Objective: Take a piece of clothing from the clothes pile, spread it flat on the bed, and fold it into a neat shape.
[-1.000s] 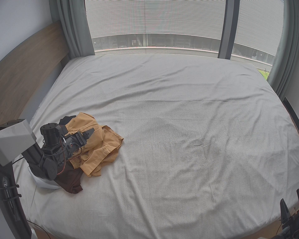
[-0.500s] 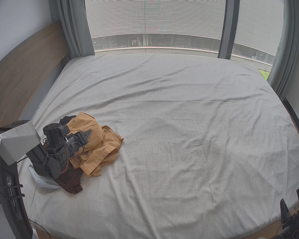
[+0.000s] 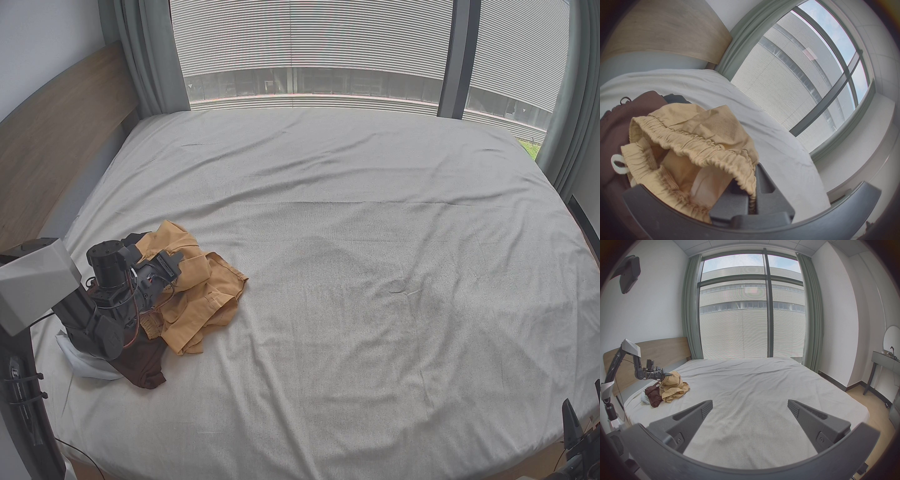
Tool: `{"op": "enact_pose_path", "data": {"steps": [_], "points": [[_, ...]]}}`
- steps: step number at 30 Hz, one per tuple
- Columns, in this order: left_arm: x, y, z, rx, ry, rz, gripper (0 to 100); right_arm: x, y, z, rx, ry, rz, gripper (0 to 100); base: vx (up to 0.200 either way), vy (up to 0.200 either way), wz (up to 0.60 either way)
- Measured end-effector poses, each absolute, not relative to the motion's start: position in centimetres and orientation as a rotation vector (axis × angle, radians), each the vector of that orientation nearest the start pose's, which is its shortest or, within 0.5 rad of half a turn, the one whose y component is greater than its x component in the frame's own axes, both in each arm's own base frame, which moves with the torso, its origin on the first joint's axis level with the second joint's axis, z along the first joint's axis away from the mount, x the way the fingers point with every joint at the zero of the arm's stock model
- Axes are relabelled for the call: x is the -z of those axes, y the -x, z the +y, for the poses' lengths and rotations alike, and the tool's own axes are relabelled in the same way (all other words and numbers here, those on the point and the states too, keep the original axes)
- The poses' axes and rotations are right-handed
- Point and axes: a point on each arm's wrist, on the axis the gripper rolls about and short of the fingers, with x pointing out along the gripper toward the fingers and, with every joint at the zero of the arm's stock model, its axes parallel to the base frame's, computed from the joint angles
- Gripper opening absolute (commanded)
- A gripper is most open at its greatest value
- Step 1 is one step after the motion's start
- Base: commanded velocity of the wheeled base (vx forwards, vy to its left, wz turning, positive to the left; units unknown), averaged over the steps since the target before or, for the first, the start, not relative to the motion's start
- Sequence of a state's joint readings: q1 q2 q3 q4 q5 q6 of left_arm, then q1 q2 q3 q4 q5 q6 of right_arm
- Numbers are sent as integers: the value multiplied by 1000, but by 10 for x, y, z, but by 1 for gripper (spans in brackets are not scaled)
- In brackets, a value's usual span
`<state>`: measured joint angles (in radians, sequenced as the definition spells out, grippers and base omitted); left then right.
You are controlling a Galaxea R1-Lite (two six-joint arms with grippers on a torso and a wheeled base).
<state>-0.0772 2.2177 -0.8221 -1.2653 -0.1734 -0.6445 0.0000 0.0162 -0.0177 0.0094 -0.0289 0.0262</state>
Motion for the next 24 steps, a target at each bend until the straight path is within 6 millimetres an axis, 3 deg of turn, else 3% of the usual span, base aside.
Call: {"op": "enact_pose_path", "data": {"steps": [6, 14, 24], "points": [[-84, -377, -48, 253, 686, 189, 0, -80, 23, -1, 29, -26, 7, 100, 0, 0, 0], [-88, -371, -49, 257, 744, 196, 0, -80, 23, -1, 28, -26, 8, 100, 0, 0, 0], [-103, -366, -59, 326, 962, 128, 0, -80, 23, -1, 28, -26, 8, 100, 0, 0, 0]]}}
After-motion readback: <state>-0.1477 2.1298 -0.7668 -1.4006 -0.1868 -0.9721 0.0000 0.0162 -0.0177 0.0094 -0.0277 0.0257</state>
